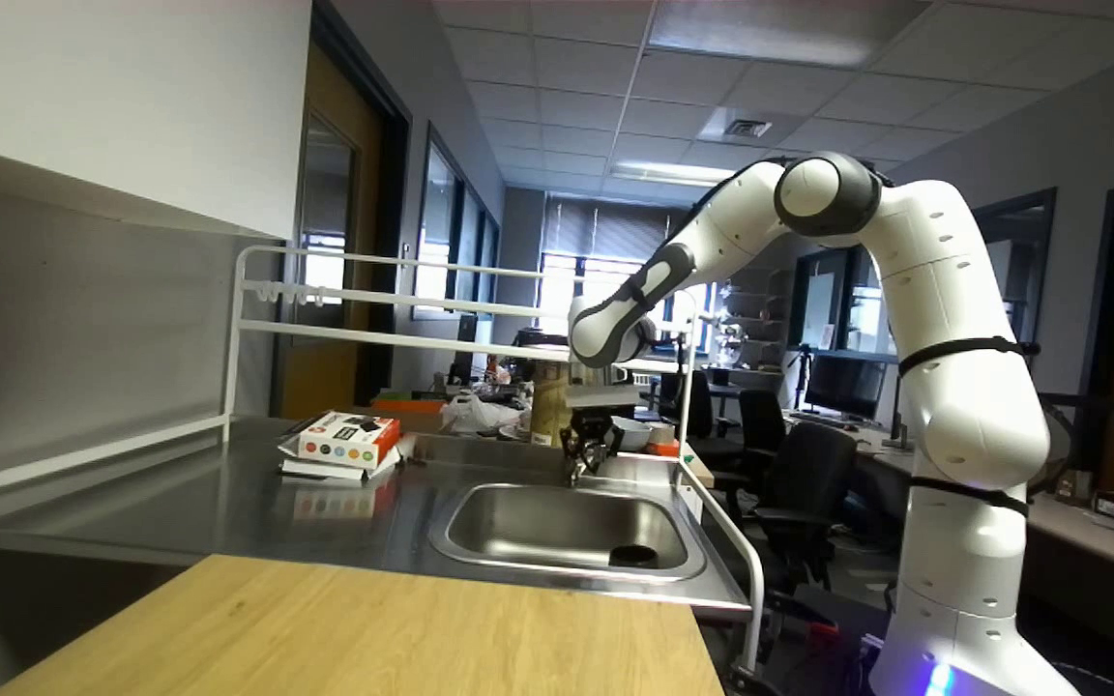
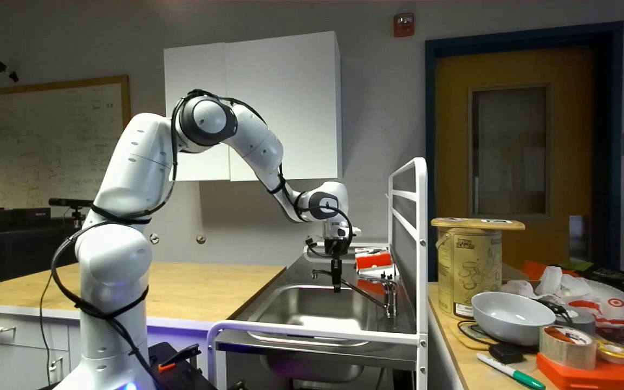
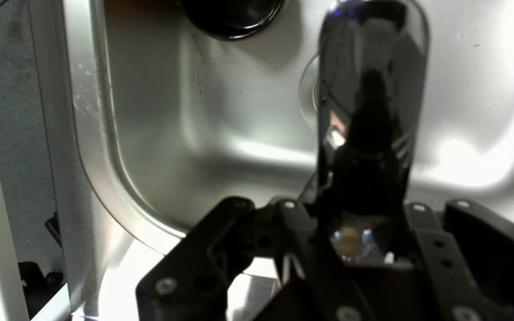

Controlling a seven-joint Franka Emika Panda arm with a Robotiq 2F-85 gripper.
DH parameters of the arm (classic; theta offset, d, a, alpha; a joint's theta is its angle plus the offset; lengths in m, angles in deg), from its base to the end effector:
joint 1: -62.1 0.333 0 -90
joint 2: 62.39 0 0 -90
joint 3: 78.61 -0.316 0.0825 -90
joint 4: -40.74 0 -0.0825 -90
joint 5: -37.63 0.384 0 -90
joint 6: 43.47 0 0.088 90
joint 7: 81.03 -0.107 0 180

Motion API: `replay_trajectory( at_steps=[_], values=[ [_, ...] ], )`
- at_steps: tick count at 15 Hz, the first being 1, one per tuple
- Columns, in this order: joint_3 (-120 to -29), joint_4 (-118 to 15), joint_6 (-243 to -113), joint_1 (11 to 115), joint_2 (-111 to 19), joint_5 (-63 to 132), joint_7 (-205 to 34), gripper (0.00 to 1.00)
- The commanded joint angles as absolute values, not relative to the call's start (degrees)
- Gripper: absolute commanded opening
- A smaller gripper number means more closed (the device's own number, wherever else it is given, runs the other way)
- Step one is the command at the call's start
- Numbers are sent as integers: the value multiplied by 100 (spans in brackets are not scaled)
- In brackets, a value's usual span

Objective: Move the spout to the right

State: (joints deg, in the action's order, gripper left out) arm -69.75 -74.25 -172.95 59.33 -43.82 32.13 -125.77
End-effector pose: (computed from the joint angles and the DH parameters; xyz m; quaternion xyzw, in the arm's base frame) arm 0.5822 -0.1197 0.2909 0.8952 -0.4402 -0.0156 0.0679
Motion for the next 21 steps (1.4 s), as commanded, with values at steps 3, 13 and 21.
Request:
replay_trajectory(
  at_steps=[3,13,21],
  values=[
    [-6790,-7554,-17230,5854,-4429,3275,-12573,4],
    [-6684,-7646,-17229,5767,-4424,3307,-12574,4],
    [-6679,-7648,-17206,5774,-4426,3301,-12580,30]
  ],
)
